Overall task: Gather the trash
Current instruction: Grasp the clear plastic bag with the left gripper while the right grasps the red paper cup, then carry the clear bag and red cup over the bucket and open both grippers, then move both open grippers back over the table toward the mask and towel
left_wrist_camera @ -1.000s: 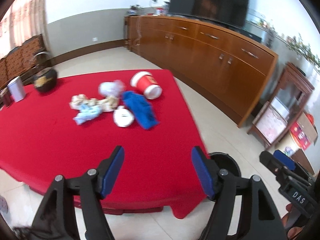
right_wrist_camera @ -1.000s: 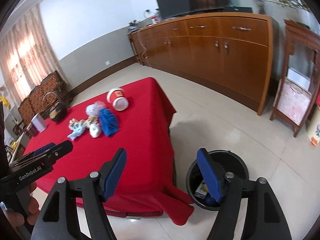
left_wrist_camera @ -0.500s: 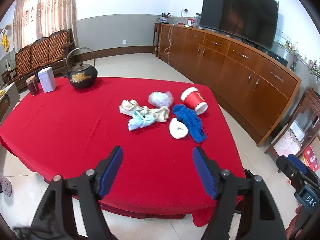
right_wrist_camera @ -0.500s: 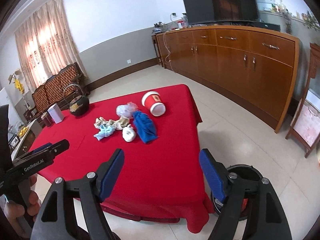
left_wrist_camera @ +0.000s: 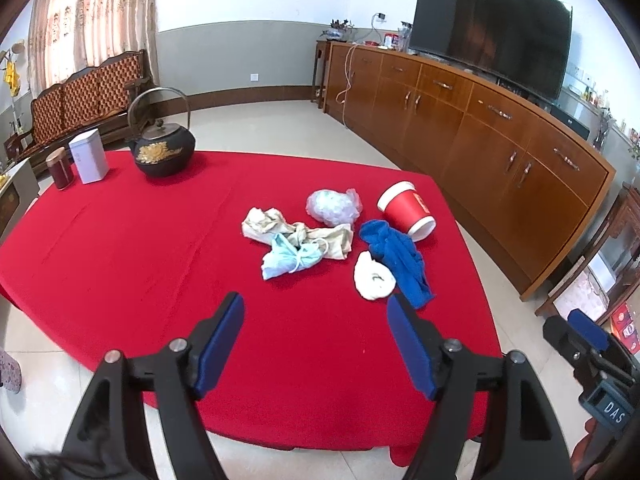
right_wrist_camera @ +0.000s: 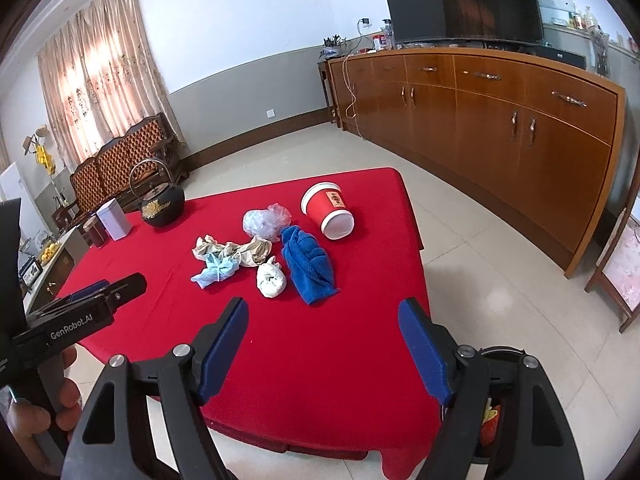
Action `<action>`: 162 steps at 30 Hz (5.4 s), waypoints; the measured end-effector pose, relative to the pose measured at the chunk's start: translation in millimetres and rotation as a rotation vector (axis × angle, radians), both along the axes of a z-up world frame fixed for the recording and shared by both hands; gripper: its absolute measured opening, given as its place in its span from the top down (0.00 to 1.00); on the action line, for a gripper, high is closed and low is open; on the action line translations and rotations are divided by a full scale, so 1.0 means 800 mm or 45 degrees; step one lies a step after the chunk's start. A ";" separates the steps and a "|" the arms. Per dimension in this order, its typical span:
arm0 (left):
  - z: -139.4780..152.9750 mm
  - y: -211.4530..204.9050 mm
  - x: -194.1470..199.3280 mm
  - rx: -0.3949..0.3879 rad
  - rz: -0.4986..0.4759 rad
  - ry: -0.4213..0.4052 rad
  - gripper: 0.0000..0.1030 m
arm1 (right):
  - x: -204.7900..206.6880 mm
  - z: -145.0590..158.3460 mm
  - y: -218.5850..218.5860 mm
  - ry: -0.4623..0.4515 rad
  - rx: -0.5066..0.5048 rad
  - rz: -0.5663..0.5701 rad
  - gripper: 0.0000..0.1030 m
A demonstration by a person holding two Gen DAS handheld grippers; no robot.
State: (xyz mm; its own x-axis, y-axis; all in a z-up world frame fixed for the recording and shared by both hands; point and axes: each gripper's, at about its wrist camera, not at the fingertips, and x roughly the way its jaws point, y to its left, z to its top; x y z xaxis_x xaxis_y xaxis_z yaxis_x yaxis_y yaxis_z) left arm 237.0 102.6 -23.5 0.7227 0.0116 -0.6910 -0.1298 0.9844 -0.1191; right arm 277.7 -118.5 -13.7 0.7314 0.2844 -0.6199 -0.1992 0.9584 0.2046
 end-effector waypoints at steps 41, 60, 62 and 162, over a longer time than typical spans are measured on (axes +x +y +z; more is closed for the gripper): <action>-0.109 -0.018 0.261 0.004 -0.087 0.209 0.27 | 0.354 -0.136 0.091 0.194 -0.107 0.129 0.19; -0.103 -0.012 0.245 0.003 -0.059 0.121 0.59 | 0.344 -0.131 0.091 0.121 -0.062 0.148 0.39; -0.095 -0.013 0.237 -0.002 -0.064 0.104 0.59 | 0.334 -0.121 0.085 0.100 -0.060 0.138 0.39; -0.064 -0.306 0.013 0.005 -0.521 0.189 0.27 | -0.044 -0.120 -0.307 0.239 0.036 -0.505 0.26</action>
State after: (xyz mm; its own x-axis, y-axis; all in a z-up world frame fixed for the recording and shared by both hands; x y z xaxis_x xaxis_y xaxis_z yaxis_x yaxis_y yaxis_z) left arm 247.1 -142.4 -74.5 0.5610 -0.2523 -0.7884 0.2560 0.9586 -0.1246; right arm 242.7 -364.0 -109.3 0.6629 0.0231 -0.7484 0.2262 0.9466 0.2296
